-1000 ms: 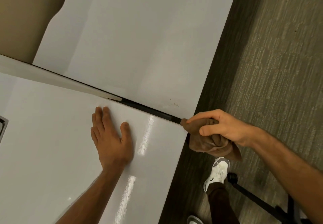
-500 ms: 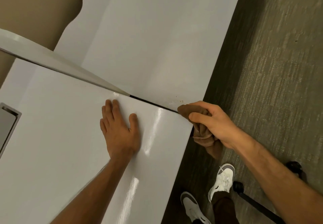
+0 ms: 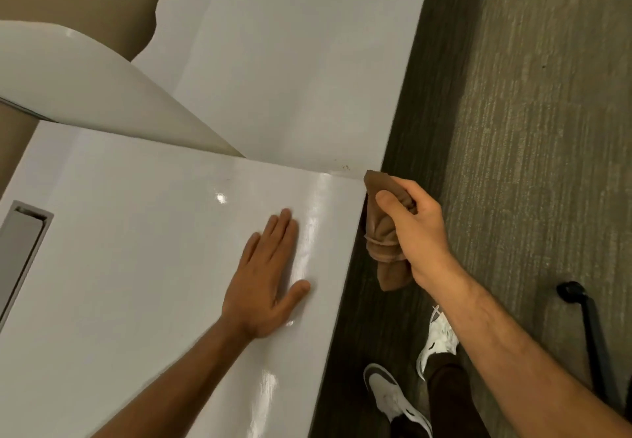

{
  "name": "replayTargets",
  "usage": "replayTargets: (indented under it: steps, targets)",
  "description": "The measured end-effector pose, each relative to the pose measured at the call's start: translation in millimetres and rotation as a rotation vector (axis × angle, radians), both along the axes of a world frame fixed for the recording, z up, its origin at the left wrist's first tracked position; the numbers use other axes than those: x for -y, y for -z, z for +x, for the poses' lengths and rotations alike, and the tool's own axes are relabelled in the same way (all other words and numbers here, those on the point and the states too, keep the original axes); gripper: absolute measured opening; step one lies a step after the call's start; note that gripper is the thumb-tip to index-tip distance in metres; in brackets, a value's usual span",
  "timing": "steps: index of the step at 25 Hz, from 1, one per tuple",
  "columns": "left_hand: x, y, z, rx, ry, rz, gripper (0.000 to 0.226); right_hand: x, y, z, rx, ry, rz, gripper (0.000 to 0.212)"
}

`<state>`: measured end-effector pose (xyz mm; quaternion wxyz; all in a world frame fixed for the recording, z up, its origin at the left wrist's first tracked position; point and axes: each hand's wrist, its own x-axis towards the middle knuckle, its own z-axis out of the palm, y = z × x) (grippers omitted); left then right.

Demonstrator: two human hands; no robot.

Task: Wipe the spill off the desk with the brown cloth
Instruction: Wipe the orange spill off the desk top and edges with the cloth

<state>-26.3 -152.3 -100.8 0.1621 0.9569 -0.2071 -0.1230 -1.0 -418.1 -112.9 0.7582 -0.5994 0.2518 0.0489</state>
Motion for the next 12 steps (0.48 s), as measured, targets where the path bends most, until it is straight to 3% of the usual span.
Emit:
replayTargets:
  steps: [4,12]
  targets:
    - [-0.3,0.6,-14.8,-0.01,0.011,0.074,0.083,2.3,6.7,-21.8,-0.038,0.134,0.048,0.025]
    - [3.0,1.9,-14.9,0.02,0.024,0.12,0.075,-36.8,15.0,-28.0,-0.015,0.075,0.096,0.033]
